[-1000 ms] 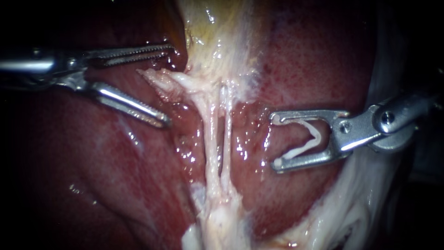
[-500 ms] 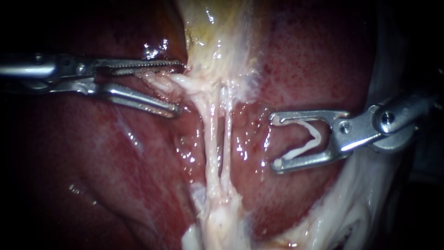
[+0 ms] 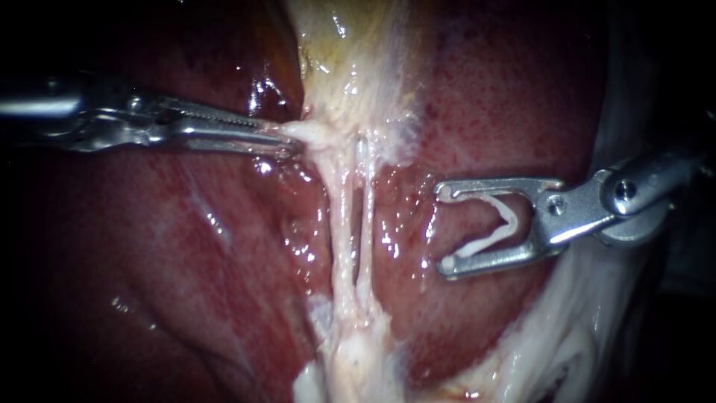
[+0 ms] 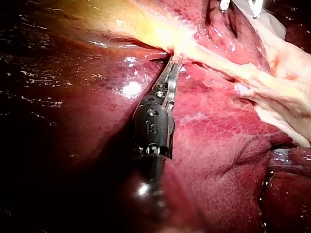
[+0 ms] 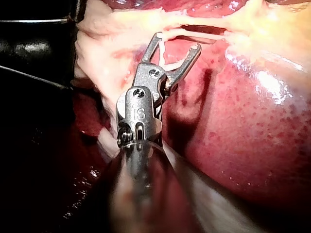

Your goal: Grabbing gallbladder

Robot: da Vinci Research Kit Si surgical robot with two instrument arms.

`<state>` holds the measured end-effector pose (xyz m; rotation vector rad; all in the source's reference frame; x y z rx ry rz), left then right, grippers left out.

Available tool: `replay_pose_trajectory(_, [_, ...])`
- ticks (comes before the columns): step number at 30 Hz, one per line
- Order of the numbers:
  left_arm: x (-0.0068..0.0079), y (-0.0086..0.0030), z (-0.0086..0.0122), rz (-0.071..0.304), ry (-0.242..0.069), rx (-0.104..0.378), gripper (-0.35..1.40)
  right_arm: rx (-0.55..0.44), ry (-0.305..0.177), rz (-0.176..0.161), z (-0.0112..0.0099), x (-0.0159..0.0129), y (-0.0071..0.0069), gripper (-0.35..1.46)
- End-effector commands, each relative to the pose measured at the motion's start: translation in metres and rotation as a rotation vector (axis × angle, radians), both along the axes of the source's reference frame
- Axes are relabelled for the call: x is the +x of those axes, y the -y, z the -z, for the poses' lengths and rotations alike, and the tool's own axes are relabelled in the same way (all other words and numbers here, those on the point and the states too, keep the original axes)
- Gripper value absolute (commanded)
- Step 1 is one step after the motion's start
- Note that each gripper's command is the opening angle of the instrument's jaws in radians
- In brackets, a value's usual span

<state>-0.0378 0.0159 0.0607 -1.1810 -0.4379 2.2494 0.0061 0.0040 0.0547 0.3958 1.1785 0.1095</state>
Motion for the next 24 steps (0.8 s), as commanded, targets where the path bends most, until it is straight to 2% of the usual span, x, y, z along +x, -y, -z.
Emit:
replay_pose_trajectory(1, [0.0001,-0.0001,0.0002,0.002,0.0,0.015,-0.35,0.0,0.0,0.0,0.0,0.0,0.0,0.49])
replay_pose_trajectory(6, [0.0011,-0.0008,0.0024,0.015,-0.006,0.065,-0.35,0.0,0.0,0.0,0.0,0.0,0.0,0.49])
replay_pose_trajectory(9, [0.0022,-0.0024,0.0049,0.02,-0.002,0.085,-0.35,0.0,0.0,0.0,0.0,0.0,0.0,0.49])
replay_pose_trajectory(13, [0.0042,-0.0051,0.008,0.053,-0.014,0.095,-0.35,0.0,0.0,0.0,0.0,0.0,0.0,0.49])
replay_pose_trajectory(15, [0.0048,-0.0057,0.0087,0.058,-0.018,0.093,-0.35,0.0,0.0,0.0,0.0,0.0,0.0,0.49])
replay_pose_trajectory(18, [0.0053,-0.0058,0.0086,0.067,-0.023,0.088,-0.35,0.0,0.0,0.0,0.0,0.0,0.0,0.49])
replay_pose_trajectory(24, [0.0053,-0.0056,0.0082,0.078,-0.031,0.086,-0.35,0.005,0.002,-0.002,0.0,0.0,0.0,0.49])
